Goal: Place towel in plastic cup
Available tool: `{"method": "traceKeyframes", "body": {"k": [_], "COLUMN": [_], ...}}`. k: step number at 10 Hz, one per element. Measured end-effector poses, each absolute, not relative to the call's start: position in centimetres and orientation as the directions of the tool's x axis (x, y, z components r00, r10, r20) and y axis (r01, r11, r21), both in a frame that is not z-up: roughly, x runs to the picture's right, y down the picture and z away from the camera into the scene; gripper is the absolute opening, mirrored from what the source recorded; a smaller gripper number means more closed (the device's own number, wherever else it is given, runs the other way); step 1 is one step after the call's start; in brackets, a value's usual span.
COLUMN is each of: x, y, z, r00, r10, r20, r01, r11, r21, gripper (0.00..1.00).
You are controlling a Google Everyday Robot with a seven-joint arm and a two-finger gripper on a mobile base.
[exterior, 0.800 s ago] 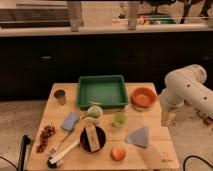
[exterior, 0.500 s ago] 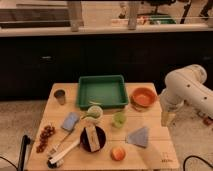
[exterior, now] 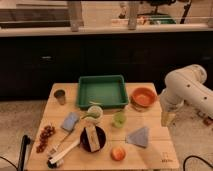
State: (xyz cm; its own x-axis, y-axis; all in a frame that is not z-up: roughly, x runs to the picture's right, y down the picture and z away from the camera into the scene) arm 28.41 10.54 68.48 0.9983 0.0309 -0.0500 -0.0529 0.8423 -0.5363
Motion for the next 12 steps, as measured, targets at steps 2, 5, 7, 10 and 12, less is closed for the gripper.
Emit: {"method": "traceKeyframes", "body": {"k": [2, 5, 7, 10, 12], "x": [28.4, 28.4, 27.5, 25.8, 25.5], "y": [10.5, 10.5, 11.5, 12.9, 13.8], "z": [68.5, 68.5, 69.0, 70.0, 70.3], "r00": [0.998, 0.998, 0.999, 0.999, 1.000], "r10": [0.031, 0.030, 0.007, -0.030, -0.028], "r20": [-0.050, -0.050, -0.042, -0.018, 0.005], "r01": [-0.053, -0.053, -0.028, 0.016, 0.026], "r11": [0.842, 0.842, 0.846, 0.847, 0.843], "r21": [-0.536, -0.536, -0.533, -0.531, -0.538], "gripper": [0.80, 0.80, 0.80, 0.80, 0.80]}}
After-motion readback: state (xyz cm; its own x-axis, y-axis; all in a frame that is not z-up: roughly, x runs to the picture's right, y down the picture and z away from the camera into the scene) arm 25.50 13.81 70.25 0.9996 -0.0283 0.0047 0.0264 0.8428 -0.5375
